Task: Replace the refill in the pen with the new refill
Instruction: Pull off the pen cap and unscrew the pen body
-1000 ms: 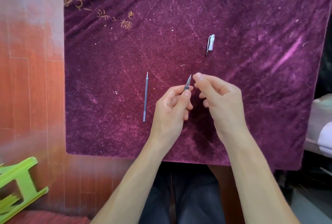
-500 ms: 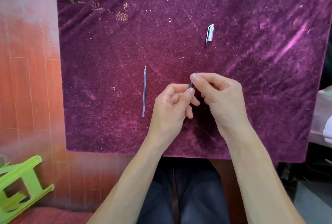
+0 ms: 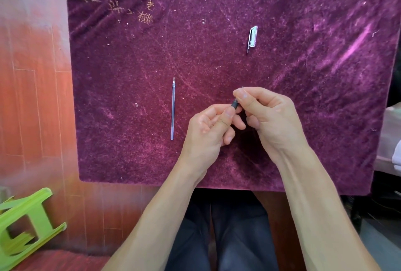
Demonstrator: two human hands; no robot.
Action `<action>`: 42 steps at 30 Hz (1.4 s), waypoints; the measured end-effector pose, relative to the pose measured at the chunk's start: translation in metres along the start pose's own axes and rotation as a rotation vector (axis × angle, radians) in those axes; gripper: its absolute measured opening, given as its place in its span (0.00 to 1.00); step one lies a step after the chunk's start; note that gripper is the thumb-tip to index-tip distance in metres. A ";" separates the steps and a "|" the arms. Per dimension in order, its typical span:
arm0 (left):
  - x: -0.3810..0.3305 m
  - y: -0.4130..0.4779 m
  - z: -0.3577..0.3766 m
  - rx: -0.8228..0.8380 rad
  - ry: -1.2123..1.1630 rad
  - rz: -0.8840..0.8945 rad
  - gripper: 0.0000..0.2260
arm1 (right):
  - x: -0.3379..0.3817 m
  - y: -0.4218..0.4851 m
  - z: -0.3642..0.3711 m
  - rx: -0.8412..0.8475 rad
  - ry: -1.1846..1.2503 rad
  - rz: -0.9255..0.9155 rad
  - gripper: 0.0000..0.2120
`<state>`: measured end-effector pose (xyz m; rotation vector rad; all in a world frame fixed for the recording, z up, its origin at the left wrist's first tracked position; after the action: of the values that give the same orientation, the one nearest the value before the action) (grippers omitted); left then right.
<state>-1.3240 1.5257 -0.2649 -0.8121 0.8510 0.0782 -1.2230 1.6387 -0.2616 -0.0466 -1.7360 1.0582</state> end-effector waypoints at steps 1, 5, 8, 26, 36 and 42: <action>0.000 0.000 0.001 0.012 -0.014 -0.017 0.11 | 0.000 -0.001 0.000 0.008 0.018 0.000 0.07; 0.001 -0.001 0.003 0.065 -0.152 -0.076 0.13 | 0.002 -0.001 -0.001 0.055 0.051 -0.002 0.15; 0.000 -0.003 0.004 0.044 -0.184 -0.042 0.12 | 0.003 0.000 -0.001 0.086 -0.003 -0.008 0.14; -0.003 -0.003 0.007 0.001 -0.101 -0.006 0.12 | 0.012 -0.004 -0.003 0.055 -0.029 -0.029 0.08; -0.001 -0.001 0.004 0.007 -0.092 0.005 0.14 | 0.015 -0.002 -0.001 0.080 -0.064 -0.054 0.08; -0.002 -0.002 0.000 0.016 -0.088 0.011 0.12 | 0.015 -0.002 0.000 0.076 -0.065 -0.056 0.05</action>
<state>-1.3245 1.5253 -0.2623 -0.7836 0.7727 0.1162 -1.2282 1.6448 -0.2488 0.0850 -1.7430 1.0939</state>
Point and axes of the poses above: each hand's wrist, its own y-axis towards the middle knuckle, its own z-axis out of the palm, x = y × z, the point moved 3 cm from there along y, towards the middle knuckle, and after that the axes turned 10 degrees about -y, right-handed, at the moved point
